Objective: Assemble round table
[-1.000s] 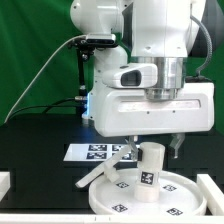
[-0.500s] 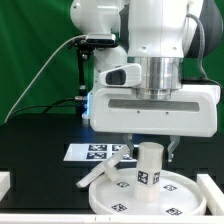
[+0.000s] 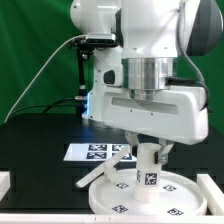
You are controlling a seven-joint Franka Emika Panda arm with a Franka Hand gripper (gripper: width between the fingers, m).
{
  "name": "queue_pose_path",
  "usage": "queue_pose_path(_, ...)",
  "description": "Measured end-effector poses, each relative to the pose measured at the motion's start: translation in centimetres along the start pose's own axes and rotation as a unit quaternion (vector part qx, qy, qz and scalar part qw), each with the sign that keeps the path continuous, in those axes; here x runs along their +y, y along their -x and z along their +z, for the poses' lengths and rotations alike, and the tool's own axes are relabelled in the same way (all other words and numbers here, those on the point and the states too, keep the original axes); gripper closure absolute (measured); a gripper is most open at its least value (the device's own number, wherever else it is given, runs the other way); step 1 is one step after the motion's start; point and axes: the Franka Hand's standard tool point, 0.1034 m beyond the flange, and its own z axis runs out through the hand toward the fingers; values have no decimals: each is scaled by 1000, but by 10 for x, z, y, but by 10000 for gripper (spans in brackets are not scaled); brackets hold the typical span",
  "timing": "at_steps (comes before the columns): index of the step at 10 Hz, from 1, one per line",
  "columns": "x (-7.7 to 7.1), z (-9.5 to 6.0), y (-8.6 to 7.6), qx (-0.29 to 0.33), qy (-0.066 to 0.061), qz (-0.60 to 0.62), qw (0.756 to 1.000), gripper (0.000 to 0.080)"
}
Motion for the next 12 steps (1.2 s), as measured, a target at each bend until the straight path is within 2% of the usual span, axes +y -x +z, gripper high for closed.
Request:
queue_pose_path(1, 1, 0, -1, -5, -3, 43, 999, 393)
queue_pose_path(4, 1, 0, 0, -6, -3, 56, 998, 393)
queue_pose_path(5, 1, 0, 0, -5, -2, 7, 1000, 224)
queue_pose_path(6, 0, -1, 0, -6, -2, -68, 998, 173)
queue_pose_path(8, -2, -1, 1, -6, -4, -210, 978, 154)
queue_pose_path(11, -1, -1, 0, -5, -4, -286, 958, 150)
queue_pose_path(12, -2, -1, 0, -4, -4, -334, 943, 150)
